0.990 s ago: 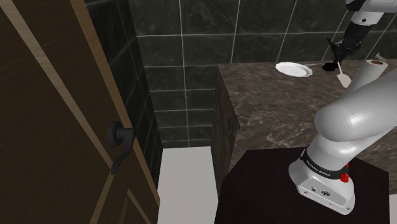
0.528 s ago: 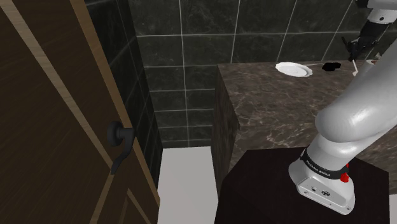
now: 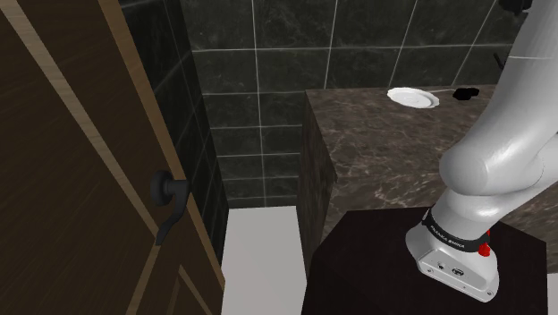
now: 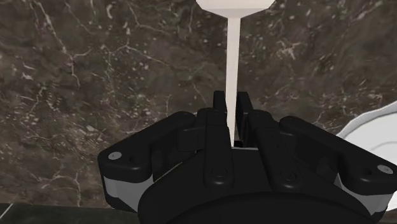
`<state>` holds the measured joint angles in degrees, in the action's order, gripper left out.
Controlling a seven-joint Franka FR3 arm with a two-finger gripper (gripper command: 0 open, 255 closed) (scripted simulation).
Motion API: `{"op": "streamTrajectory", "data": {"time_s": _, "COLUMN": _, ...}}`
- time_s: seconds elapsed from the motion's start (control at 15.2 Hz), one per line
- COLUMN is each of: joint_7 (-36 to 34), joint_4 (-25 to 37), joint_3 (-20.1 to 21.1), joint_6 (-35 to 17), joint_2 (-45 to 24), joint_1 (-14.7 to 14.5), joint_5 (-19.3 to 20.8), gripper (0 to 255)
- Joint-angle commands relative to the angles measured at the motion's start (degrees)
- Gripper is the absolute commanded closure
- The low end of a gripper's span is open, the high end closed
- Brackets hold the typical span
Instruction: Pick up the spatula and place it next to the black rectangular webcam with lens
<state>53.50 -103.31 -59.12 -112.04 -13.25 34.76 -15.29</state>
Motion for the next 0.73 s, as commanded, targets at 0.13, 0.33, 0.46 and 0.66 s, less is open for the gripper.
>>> {"op": "streamTrajectory", "data": {"time_s": 0.13, "joint_7": 1.2, "joint_4": -1.9, "joint_3": 0.6, "joint_6": -2.5, "joint_2": -1.4, "joint_1": 0.7, "joint_5": -1.6, "gripper": 255}}
{"op": "streamTrajectory", "data": {"time_s": 0.33, "joint_7": 2.0, "joint_4": -3.3, "joint_3": 1.1, "joint_6": -4.5, "joint_2": -2.3, "joint_1": 1.1, "joint_5": -2.6, "gripper": 255}}
{"op": "streamTrajectory", "data": {"time_s": 0.46, "joint_7": 2.5, "joint_4": -4.3, "joint_3": 1.5, "joint_6": -5.7, "joint_2": -3.0, "joint_1": 1.4, "joint_5": -3.4, "gripper": 255}}
{"op": "streamTrajectory", "data": {"time_s": 0.66, "joint_7": 3.4, "joint_4": -5.5, "joint_3": 2.2, "joint_6": -7.6, "joint_2": -4.1, "joint_1": 2.0, "joint_5": -4.7, "gripper": 255}}
